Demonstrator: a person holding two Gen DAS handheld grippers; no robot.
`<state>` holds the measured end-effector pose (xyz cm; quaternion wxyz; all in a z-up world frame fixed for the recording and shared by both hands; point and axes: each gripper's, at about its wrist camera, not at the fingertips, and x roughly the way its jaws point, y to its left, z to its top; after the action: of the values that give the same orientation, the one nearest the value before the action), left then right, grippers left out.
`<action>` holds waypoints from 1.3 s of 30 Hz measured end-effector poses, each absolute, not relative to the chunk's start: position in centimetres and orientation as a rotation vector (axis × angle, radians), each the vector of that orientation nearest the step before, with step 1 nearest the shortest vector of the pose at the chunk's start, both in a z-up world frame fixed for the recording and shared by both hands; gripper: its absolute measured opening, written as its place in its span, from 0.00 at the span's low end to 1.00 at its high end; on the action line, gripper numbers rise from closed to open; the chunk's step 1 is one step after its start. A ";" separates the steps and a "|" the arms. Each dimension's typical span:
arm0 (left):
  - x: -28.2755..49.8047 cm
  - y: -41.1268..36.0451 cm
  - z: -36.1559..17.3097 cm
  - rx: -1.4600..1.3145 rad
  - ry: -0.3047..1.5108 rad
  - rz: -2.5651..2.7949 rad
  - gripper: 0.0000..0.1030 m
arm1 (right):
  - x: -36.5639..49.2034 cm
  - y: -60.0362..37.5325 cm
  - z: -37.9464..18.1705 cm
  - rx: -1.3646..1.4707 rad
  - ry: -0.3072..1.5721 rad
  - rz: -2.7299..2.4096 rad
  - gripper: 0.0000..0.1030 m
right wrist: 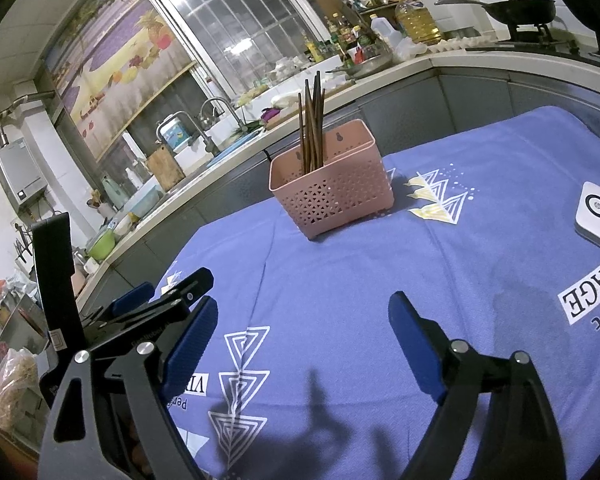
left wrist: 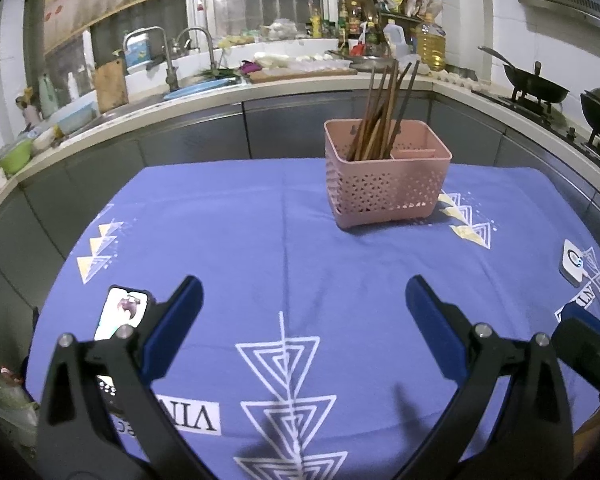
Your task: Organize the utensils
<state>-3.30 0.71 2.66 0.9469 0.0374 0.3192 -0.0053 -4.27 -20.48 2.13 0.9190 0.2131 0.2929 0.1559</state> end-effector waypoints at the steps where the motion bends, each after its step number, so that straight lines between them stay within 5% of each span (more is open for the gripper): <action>1: -3.2 0.7 2.6 0.075 0.654 -0.008 0.94 | -4.2 -20.5 2.1 0.438 0.602 0.321 0.83; 39: -2.3 0.6 1.9 0.040 0.771 -0.067 0.94 | -4.4 -20.2 1.5 0.441 0.611 0.322 0.83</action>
<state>-2.34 0.61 1.94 0.9258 0.0197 0.3761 -0.0324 -4.41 -20.18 1.55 0.9172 0.2144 0.2971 0.1566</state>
